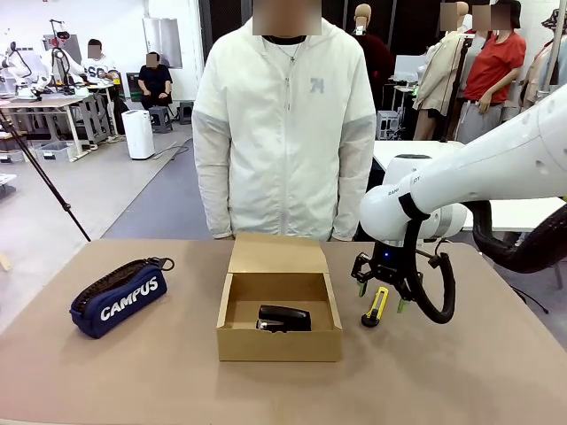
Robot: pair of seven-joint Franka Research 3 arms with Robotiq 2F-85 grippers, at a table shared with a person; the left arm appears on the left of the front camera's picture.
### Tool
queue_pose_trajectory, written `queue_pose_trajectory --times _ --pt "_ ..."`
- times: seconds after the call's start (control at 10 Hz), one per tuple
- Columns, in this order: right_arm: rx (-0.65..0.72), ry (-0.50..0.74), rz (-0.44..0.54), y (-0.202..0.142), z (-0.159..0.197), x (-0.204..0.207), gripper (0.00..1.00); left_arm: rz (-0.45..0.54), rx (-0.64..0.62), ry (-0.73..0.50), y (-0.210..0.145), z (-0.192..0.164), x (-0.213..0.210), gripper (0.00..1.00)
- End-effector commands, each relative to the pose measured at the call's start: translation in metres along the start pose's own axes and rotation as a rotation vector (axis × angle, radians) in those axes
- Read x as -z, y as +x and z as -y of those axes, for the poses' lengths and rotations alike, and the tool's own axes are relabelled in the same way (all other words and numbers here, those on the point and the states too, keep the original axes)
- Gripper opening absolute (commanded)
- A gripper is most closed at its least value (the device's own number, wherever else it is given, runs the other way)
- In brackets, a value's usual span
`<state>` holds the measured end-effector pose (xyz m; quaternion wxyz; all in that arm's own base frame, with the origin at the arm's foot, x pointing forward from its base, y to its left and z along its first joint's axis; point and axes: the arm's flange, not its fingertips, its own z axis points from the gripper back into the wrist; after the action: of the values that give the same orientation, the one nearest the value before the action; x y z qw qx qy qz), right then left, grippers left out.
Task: Pack the items into the box.
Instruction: Pick up the item indicated by the person and place it inside the Mailer Box.
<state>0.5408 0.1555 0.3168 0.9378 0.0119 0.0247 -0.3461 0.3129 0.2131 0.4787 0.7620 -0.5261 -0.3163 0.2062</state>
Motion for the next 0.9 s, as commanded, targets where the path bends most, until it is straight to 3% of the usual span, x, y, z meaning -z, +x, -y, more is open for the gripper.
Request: queue_pose_trajectory --times 0.0,0.4,0.8 --pt "0.025 -0.054 0.055 -0.008 -0.01 0.006 1.0 0.008 0.004 -0.021 0.0 0.002 0.0 1.0" --pt "-0.048 -0.083 0.094 0.003 -0.014 0.029 1.0 0.008 0.004 -0.021 0.0 0.002 0.0 1.0" --pt "-0.076 -0.001 0.126 0.008 -0.011 0.031 1.0 0.008 0.004 -0.021 0.0 0.002 0.0 1.0"
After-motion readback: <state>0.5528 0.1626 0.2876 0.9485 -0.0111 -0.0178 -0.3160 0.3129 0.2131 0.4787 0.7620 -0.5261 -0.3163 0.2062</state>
